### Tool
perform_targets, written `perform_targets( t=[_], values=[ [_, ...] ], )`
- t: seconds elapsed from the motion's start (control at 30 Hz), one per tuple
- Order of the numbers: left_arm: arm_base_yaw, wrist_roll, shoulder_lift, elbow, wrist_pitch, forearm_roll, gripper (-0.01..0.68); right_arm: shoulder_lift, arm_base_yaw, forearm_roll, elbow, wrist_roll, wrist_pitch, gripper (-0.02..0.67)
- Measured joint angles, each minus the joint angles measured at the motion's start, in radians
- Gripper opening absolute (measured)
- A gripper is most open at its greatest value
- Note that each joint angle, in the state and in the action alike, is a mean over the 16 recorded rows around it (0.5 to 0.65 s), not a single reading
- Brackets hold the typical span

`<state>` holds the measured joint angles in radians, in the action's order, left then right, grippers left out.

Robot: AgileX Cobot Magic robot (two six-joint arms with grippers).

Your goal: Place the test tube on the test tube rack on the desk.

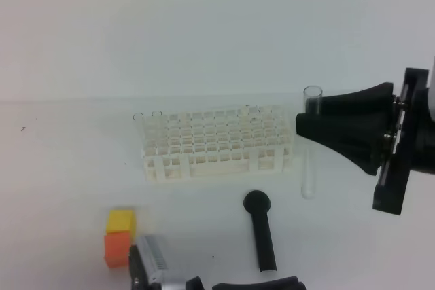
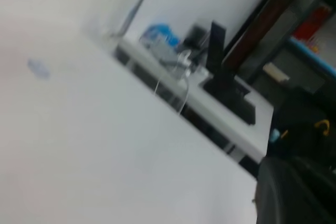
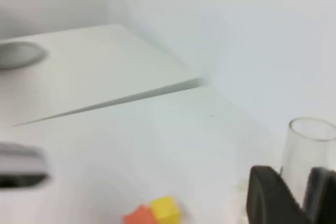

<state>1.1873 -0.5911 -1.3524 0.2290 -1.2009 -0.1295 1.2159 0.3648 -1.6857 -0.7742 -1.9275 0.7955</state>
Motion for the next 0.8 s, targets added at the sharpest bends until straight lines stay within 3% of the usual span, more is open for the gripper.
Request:
perform_targets(
  t=[0.17, 0.33, 0.57, 0.8],
  values=[
    [0.0, 0.077, 0.117, -0.001, 0.016, 0.009, 0.035, -0.048, 0.0, 0.013, -0.002, 0.016, -0.094, 0.127],
    [0.0, 0.211, 0.263, 0.001, 0.135, 0.06, 0.004, -0.077, 0.0, 0.05, -0.002, 0.052, -0.111, 0.127],
    [0.0, 0.523, 0.443, 0.013, 0.479, 0.27, -0.001, -0.089, 0.0, 0.112, -0.002, 0.107, -0.072, 0.126],
    [0.0, 0.908, 0.549, 0.033, 0.812, 0.601, -0.001, -0.09, 0.0, 0.145, -0.002, 0.132, -0.038, 0.126]
  ],
)
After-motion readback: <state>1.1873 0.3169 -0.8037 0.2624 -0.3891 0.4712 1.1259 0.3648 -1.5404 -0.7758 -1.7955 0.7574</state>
